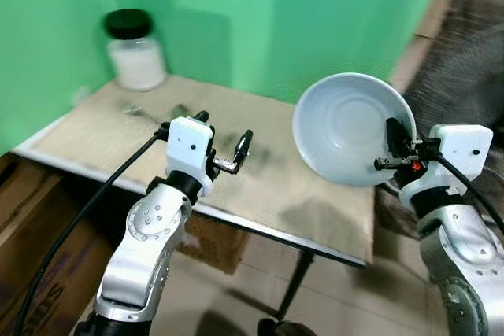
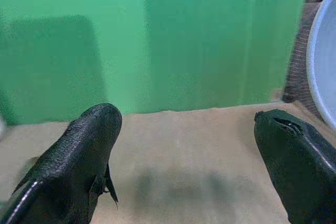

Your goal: Setting the table

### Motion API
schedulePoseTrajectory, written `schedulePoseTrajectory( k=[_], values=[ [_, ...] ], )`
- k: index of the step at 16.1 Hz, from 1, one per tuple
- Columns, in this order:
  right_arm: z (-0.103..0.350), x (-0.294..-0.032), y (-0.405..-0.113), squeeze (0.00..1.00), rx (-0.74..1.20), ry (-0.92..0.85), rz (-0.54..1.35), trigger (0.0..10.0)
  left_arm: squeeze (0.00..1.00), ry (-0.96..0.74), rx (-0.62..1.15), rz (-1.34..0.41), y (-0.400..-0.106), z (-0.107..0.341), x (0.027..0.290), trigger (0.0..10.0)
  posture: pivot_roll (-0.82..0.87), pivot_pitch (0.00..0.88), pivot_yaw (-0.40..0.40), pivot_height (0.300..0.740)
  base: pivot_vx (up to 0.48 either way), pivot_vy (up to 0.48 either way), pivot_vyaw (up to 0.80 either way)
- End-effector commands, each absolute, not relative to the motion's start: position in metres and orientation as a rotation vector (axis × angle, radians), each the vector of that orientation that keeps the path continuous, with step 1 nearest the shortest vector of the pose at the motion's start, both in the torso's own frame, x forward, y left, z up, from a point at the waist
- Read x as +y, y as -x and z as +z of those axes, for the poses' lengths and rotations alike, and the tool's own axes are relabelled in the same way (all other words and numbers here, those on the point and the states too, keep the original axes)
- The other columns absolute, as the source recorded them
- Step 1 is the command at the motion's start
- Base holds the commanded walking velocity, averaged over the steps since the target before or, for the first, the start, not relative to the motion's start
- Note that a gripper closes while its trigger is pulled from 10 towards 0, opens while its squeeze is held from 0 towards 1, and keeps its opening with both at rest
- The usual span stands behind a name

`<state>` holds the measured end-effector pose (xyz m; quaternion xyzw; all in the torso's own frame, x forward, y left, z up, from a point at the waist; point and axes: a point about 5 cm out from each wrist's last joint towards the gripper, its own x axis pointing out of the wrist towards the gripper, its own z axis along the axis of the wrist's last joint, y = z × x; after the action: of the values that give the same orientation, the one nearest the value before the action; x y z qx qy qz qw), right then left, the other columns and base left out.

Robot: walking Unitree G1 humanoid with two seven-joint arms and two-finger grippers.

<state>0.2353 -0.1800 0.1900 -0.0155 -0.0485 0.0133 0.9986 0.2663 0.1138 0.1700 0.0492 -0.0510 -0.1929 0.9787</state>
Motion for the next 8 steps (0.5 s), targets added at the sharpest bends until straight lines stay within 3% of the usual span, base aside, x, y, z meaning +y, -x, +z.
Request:
schedulePoseTrajectory(
  k=[1, 8],
  values=[
    [0.1998, -0.1822, -0.2338, 0.0, -0.156, 0.035, 0.012, 10.0, 0.4, -0.107, -0.112, -0.368, -0.2695, 0.1717, 0.1158, 10.0, -0.04, 0.0, -0.043, 0.74, 0.0, 0.0, -0.8],
    [0.1985, -0.1772, -0.235, 0.0, -0.136, 0.012, 0.024, 10.0, 0.4, -0.115, -0.11, -0.373, -0.2693, 0.1724, 0.1163, 10.0, -0.03, 0.0, -0.04, 0.74, 0.0, 0.0, -0.8]
  ],
)
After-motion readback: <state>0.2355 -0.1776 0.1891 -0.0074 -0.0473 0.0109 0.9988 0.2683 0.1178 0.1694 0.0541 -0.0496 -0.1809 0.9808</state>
